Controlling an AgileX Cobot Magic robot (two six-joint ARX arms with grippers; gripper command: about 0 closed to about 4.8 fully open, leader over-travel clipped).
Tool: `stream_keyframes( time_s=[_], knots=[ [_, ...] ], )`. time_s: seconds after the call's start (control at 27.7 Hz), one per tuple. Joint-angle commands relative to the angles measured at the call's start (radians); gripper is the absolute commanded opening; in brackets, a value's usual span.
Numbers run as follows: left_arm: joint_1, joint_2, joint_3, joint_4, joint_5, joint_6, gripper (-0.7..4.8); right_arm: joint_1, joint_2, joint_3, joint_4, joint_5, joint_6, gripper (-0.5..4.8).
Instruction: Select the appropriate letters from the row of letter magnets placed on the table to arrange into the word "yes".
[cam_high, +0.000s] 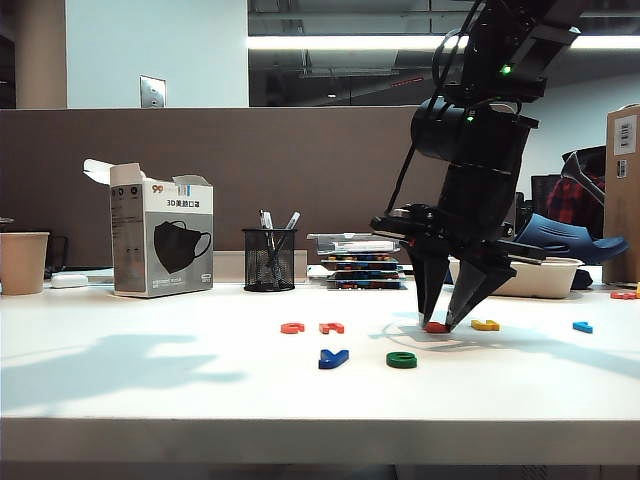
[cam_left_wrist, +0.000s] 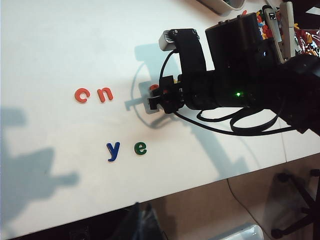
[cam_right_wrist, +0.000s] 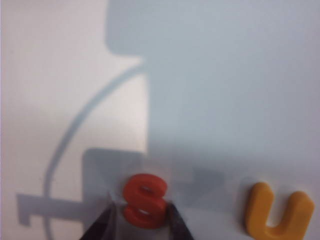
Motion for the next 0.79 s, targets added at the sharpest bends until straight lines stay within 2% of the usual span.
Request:
stream_keyframes(
  time_s=[0.04, 0.14, 0.22, 0.36, 0.79],
  knots=[
    [0.0, -0.002, 0.003, 0.005, 0.001, 0.004, -0.05, 0.0, 0.005, -0.001, 0.0, 0.002, -0.003, 1.11],
    [0.0, -0.002, 0.003, 0.005, 0.001, 0.004, -0.05, 0.0, 0.005, -0.001, 0.0, 0.002, -0.003, 1.03],
    [0.0, -0.002, 0.003, 0.005, 0.001, 0.004, -0.05, 0.0, 0.005, -0.001, 0.001, 0.002, -0.003, 0.6],
    [0.0, -0.002, 0.003, 0.005, 0.001, 0.004, -0.05, 0.0, 0.005, -0.001, 0.004, 0.002, -0.003, 0.48],
    [0.0, -0.002, 0.003, 0.005, 0.001, 0.004, -0.05, 0.0, 0.002, -0.001, 0.021, -0.002, -0.003, 0.53]
  ],
)
